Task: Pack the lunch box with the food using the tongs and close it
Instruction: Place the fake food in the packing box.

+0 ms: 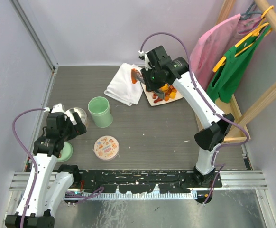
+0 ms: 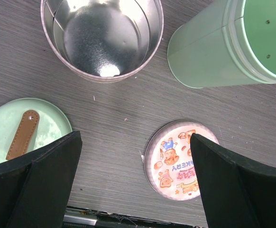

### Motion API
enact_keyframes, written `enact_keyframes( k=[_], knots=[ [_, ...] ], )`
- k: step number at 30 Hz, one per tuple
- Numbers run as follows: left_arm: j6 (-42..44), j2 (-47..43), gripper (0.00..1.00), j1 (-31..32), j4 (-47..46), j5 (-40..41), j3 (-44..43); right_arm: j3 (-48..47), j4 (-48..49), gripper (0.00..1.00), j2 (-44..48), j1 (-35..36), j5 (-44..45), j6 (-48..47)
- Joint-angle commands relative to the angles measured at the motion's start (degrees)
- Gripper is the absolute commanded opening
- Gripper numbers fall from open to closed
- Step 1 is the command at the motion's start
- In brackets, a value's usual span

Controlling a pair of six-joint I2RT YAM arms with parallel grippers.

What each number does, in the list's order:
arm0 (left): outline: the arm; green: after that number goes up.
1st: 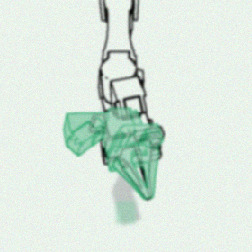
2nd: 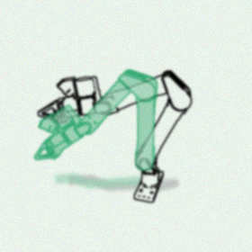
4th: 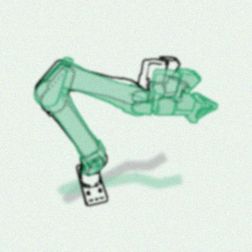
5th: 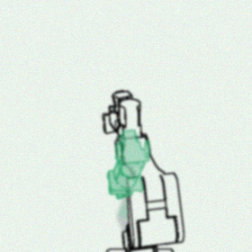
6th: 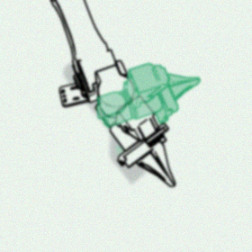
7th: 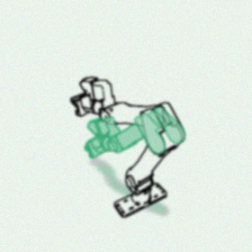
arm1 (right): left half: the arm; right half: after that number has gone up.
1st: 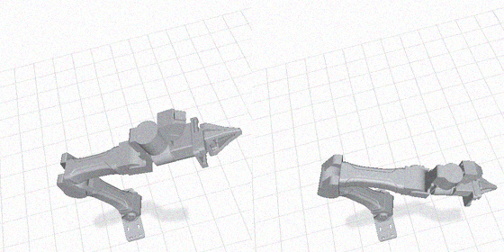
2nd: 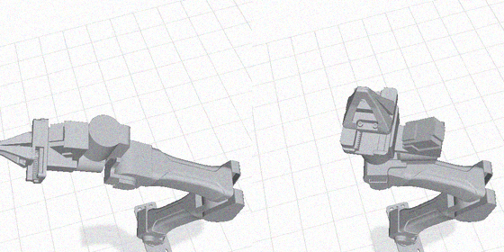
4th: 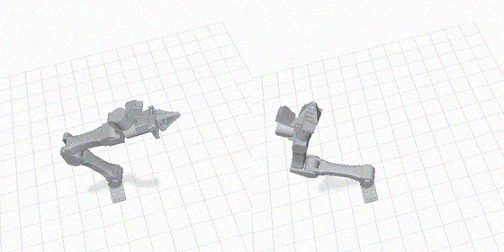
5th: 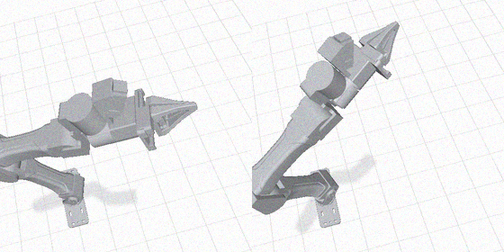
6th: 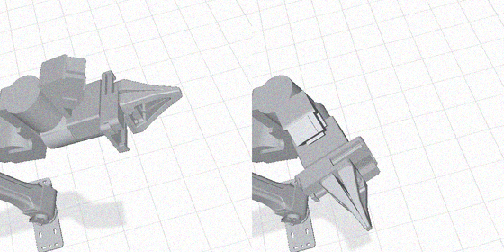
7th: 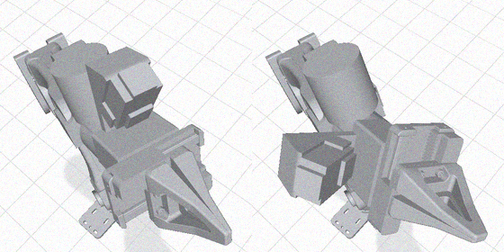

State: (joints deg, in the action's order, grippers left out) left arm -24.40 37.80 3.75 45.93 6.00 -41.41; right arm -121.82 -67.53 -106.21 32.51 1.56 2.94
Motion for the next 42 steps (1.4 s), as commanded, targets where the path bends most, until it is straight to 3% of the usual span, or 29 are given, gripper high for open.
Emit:
enact_keyframes(
  k=[1,15,29,33,39,42],
  knots=[
    [0.82,-1.26,0.98,0.21,-2.6,0.41,-0.33,-3.96,2.27,0.06,5.39,4.15,-3.08,2.5],
    [0.49,-2.73,0.98,0.21,-2.34,1.25,-0.69,-3.89,6.6,0.06,4.8,17.11,-7.95,7.64],
    [0.49,-4.45,0.98,0.21,-1.99,2.5,-0.69,-4.74,5.15,0.1,-2.7,20.82,-6.76,7.64],
    [0.58,-4.6,0.98,0.21,-2.03,2.44,-0.6,-3.53,5.54,0.15,-3.17,21.03,-6.84,7.77],
    [0.54,-4.41,0.98,0.21,-2.07,2.39,-0.58,-3.51,5.86,0.36,-2.95,21.1,-7.25,8.0],
    [0.58,-4.4,0.98,0.21,-2.07,2.27,-0.6,-3.59,5.93,0.4,-1.99,21.1,-7.36,7.87]
  ],
)
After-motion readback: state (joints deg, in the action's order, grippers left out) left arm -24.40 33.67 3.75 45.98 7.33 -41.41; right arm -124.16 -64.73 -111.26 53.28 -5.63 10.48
